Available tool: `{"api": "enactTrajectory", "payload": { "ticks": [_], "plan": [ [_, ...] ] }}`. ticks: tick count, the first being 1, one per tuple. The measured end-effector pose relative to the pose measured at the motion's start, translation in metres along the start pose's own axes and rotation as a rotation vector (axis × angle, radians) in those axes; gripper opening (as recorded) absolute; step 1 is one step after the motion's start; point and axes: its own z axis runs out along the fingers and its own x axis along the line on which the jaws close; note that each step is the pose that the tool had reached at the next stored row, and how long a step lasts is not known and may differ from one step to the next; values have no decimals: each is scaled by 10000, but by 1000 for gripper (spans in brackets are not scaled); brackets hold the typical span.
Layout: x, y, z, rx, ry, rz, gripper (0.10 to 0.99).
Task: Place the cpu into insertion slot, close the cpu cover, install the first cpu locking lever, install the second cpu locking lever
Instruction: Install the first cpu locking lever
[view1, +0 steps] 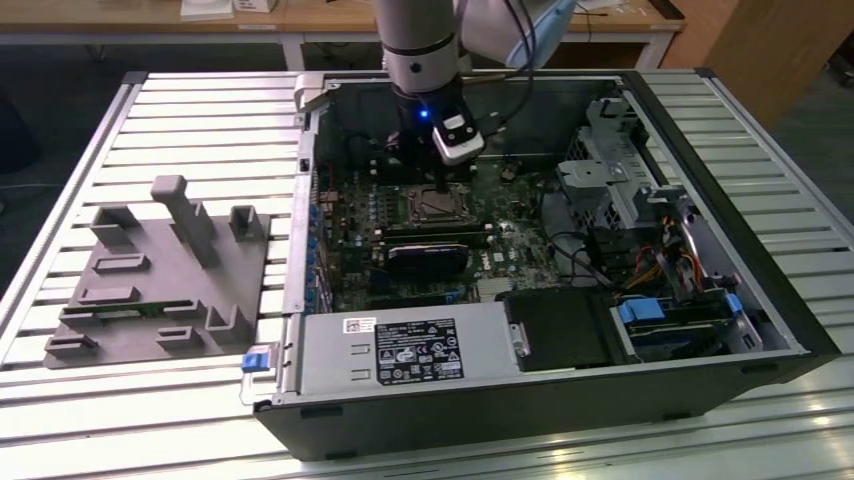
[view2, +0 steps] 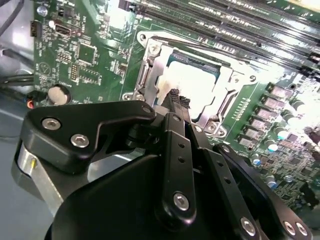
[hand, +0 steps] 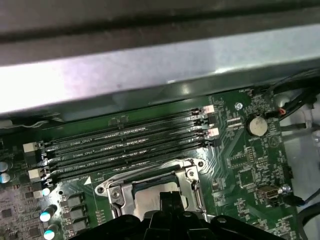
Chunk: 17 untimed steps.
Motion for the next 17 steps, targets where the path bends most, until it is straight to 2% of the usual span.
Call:
{"api": "enactTrajectory", "payload": {
  "ticks": [3, 6, 13, 17],
  "plan": [
    [-26, 0, 11, 66, 236, -1, 106],
    [-48, -23, 15, 98, 363, 7, 106],
    [-81, -131, 18, 132, 487, 38, 106],
    [-85, -144, 11, 133, 501, 40, 106]
  ]
}}
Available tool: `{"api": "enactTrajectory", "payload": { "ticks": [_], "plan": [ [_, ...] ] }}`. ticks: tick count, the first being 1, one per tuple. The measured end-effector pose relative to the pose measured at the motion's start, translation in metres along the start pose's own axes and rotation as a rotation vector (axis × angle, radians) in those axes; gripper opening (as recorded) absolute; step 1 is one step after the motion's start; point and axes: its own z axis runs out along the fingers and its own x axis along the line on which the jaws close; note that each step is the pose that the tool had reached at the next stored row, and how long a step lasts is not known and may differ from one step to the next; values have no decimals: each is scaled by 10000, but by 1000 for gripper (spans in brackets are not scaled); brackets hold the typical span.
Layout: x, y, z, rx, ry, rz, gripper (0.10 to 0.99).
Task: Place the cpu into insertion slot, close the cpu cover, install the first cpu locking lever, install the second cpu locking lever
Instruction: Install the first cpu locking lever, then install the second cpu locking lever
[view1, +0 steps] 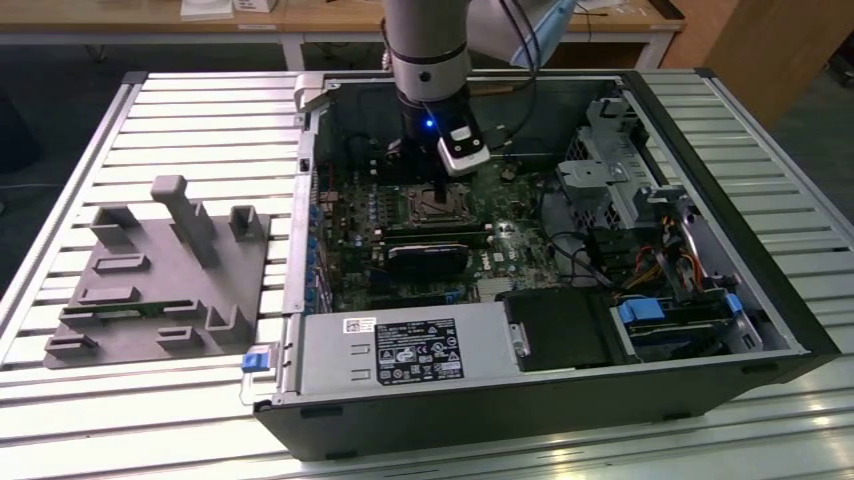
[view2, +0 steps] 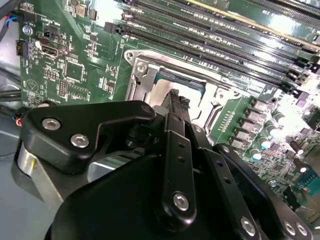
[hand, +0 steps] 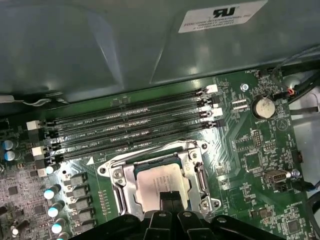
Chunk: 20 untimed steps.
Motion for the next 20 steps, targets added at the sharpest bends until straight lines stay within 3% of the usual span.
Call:
{"api": "enactTrajectory", "payload": {
  "ticks": [7, 20],
  "plan": [
    [-14, 4, -102, -3, -1, -1, 106],
    [-21, -8, -127, -3, -1, -1, 106]
  ]
}}
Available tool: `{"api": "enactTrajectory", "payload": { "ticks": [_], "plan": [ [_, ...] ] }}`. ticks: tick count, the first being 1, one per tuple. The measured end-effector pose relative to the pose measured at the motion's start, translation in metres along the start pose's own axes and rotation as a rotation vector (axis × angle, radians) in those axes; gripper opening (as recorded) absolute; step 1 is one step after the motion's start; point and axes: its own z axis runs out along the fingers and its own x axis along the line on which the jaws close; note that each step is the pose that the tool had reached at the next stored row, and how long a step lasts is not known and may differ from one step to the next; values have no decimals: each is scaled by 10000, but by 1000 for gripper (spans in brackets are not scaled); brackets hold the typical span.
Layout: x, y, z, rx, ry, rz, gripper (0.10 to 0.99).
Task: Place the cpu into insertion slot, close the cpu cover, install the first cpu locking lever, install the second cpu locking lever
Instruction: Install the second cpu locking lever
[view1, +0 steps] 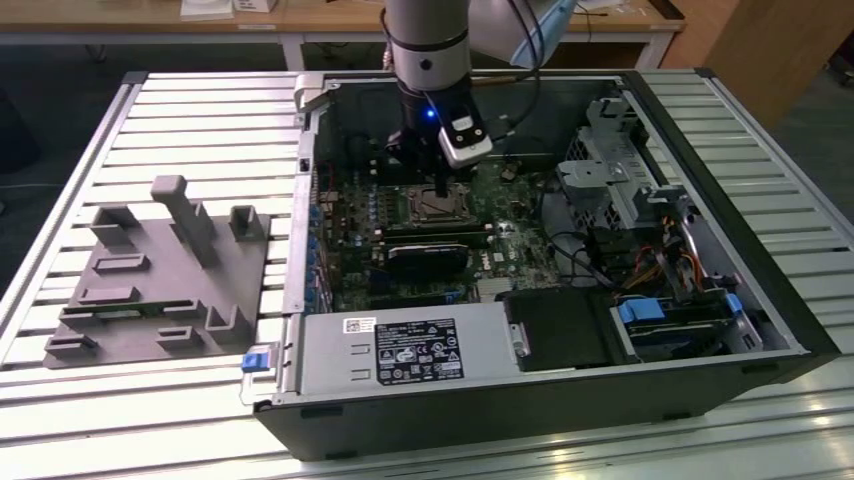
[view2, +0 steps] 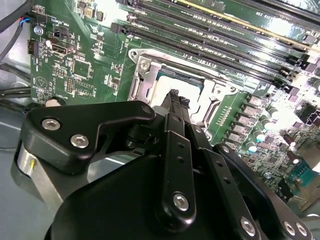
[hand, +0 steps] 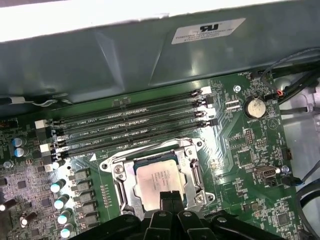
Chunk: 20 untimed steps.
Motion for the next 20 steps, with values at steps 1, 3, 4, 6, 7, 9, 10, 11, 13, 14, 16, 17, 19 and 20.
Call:
{"api": "enactTrajectory", "payload": {
  "ticks": [1, 3, 4, 6, 7, 9, 10, 11, 13, 14, 16, 17, 19, 20],
  "plan": [
    [-1, -6, 0, 0, 0, 0, 106],
    [-4, -17, 0, 0, 0, 0, 106],
    [-5, -22, 0, 1, 0, 0, 106],
    [-8, -32, 0, 0, 0, 0, 106],
    [-9, -36, 0, -1, -1, 1, 106],
    [-11, -46, 0, -1, 0, 0, 106],
    [-12, -51, 0, 0, 0, 0, 106],
    [-14, -56, 0, -1, -1, 0, 106],
    [-16, -66, 0, -1, -1, 0, 106],
    [-17, -71, 0, 0, -1, 1, 106],
    [-20, -82, 0, -1, -1, 1, 106],
    [-21, -87, 0, -1, -1, 0, 106],
    [-23, -97, 0, 0, -1, 1, 106],
    [-24, -101, 0, -1, -1, 1, 106]
  ]
}}
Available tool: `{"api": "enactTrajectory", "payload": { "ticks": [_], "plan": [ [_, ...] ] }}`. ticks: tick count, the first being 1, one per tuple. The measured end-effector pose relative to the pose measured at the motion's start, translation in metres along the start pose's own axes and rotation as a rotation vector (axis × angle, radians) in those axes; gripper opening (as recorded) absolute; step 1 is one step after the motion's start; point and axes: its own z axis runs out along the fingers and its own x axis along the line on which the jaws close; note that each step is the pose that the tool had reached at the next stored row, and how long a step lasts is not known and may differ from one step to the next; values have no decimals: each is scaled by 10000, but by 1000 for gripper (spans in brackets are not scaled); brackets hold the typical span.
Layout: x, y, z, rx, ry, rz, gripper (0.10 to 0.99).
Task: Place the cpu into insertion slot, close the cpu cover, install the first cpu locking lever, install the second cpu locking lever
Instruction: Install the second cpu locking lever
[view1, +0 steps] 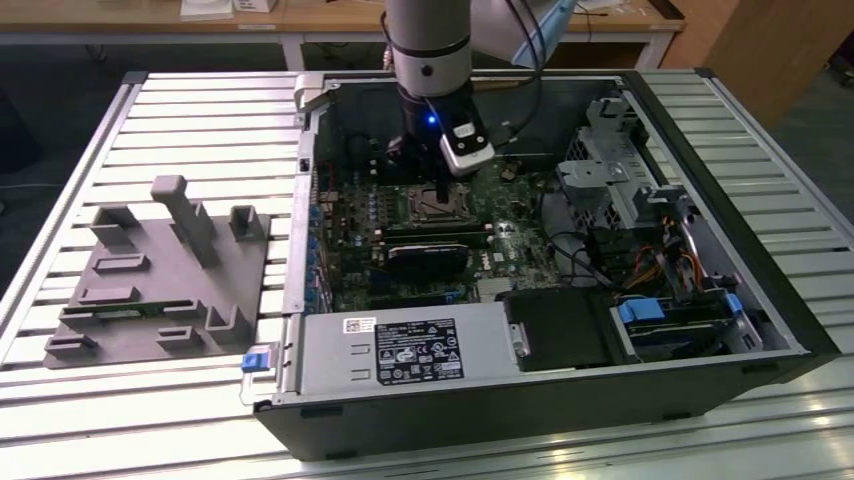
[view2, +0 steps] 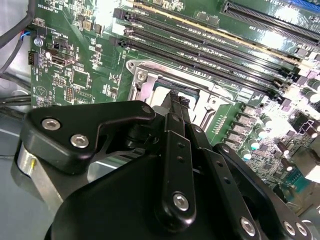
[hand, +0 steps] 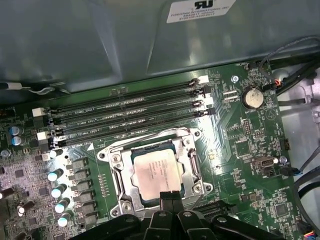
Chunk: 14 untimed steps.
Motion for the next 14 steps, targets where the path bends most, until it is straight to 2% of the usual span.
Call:
{"api": "enactTrajectory", "payload": {
  "ticks": [10, 14],
  "plan": [
    [-16, -68, 0, 0, 1, -1, 106],
    [-18, -71, -11, 3, 1, 0, 106]
  ]
}}
